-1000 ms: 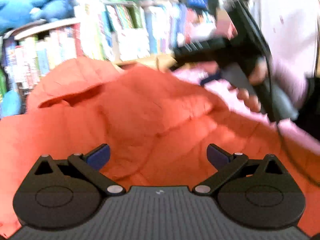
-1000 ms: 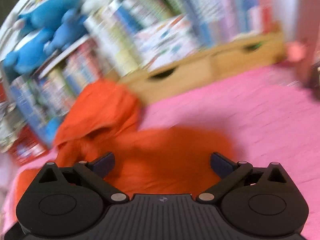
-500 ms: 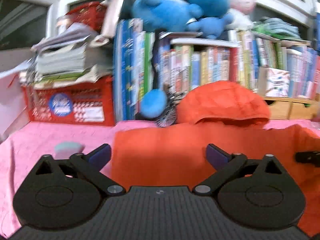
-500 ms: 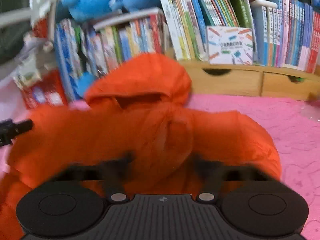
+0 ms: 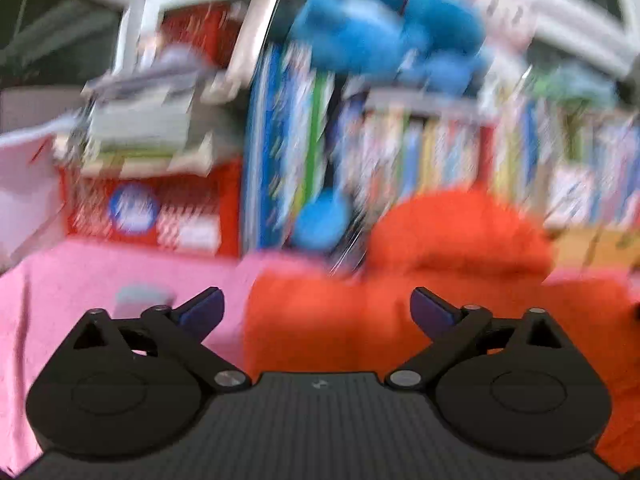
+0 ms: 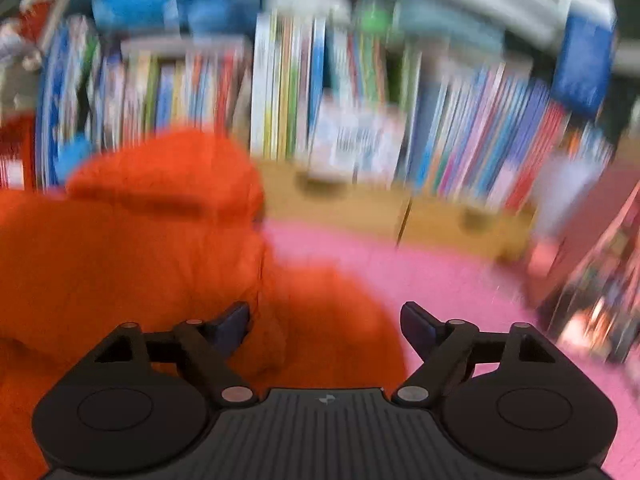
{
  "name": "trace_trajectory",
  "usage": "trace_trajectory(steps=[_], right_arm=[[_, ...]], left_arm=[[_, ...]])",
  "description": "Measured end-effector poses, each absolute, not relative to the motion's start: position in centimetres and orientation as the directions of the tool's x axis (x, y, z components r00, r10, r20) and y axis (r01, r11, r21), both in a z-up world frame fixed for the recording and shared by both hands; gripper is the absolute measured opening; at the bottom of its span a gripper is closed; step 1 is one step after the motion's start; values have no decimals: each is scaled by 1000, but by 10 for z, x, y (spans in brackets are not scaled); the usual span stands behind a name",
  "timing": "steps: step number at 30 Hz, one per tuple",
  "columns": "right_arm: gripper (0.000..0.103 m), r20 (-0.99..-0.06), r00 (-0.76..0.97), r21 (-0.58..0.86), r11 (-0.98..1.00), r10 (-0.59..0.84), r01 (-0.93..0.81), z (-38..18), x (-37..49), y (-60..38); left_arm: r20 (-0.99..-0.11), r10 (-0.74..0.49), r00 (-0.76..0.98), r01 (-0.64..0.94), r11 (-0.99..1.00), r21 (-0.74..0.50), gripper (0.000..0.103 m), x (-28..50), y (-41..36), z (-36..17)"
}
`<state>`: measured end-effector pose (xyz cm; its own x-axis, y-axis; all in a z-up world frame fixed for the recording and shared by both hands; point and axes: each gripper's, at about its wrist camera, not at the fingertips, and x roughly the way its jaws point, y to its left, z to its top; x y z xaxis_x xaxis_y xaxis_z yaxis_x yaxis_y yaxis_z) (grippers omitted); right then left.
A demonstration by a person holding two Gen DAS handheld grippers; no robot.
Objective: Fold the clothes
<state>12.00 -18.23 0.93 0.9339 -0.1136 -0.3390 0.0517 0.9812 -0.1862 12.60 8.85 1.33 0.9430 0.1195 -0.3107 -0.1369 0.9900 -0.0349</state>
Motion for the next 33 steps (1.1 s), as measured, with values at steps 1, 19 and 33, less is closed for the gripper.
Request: trace_trajectory(steps=[1,19,33], right_arm=[[99,-278,957,-184,983,-82,31,20,116,-177],[103,-534,810,-23,953,244,-302,-46,209,-108],[103,-515,855,-64,992,60,-108,-39,208,-115]], left_arm=[[-289,103,952,-119,992,-37,103,126,85,19],[-535,55,843,-99,994,-54,103,184,78,-35],[-556,-11,831,-58,993,-107,103,191,83,-38]])
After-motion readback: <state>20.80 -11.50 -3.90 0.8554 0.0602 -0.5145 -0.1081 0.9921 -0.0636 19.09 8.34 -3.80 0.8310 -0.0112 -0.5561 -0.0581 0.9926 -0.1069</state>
